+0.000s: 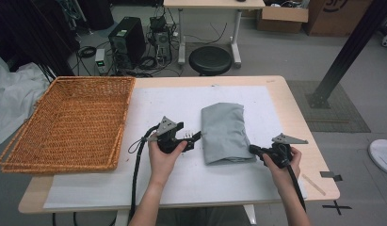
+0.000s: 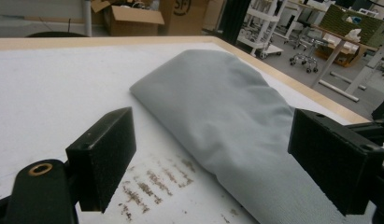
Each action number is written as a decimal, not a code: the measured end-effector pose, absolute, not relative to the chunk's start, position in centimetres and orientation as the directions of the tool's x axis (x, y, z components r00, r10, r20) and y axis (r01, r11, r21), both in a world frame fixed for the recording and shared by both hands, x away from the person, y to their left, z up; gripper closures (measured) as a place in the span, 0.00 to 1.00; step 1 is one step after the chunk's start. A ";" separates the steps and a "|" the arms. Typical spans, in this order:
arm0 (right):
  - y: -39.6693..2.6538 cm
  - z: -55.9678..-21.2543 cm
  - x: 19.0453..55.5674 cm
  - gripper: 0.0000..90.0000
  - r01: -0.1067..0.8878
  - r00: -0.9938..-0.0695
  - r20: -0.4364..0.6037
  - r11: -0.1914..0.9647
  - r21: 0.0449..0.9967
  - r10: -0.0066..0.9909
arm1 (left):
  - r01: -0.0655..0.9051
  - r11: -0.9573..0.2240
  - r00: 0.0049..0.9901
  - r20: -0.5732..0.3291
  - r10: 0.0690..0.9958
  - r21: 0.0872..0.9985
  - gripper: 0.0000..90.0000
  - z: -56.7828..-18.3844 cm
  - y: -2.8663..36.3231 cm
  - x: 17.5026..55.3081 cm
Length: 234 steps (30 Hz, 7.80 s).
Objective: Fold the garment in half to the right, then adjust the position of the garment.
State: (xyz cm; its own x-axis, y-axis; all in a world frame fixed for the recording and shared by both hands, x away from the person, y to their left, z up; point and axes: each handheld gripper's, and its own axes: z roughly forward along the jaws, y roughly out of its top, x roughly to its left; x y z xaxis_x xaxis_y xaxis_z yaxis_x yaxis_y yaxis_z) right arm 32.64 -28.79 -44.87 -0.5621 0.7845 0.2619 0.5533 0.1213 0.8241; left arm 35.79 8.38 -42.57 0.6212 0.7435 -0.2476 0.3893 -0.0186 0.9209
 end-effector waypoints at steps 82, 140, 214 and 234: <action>-32.7 -41.9 37.6 0.23 0.357 -0.331 0.193 -0.067 0.932 0.924 | 0.305 0.003 0.380 -0.124 0.917 0.952 0.06 -42.6 12.1 36.3; -30.5 -43.9 32.1 0.31 0.395 -0.452 0.217 -0.024 0.918 0.865 | 0.649 0.009 0.443 -0.387 0.809 0.761 0.65 -46.2 2.3 51.0; -24.0 -43.1 30.9 0.34 0.417 -0.561 0.274 -0.020 0.909 0.781 | 0.400 -0.104 0.417 -0.080 0.905 0.910 0.21 -40.5 12.7 43.2; -28.9 -41.5 36.6 0.18 0.371 -0.377 0.243 -0.095 0.924 0.894 | 0.256 -0.101 0.434 -0.020 0.901 0.961 0.09 -43.1 13.9 33.1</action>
State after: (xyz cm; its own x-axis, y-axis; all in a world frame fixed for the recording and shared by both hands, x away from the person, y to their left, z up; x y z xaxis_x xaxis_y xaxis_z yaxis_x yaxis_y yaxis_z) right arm 36.58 -28.91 -41.51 -0.3768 0.8937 0.2435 0.3708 -0.0953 0.9238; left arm 33.07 13.89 -43.09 0.4336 0.9009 -0.0205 0.2557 -0.1012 0.9615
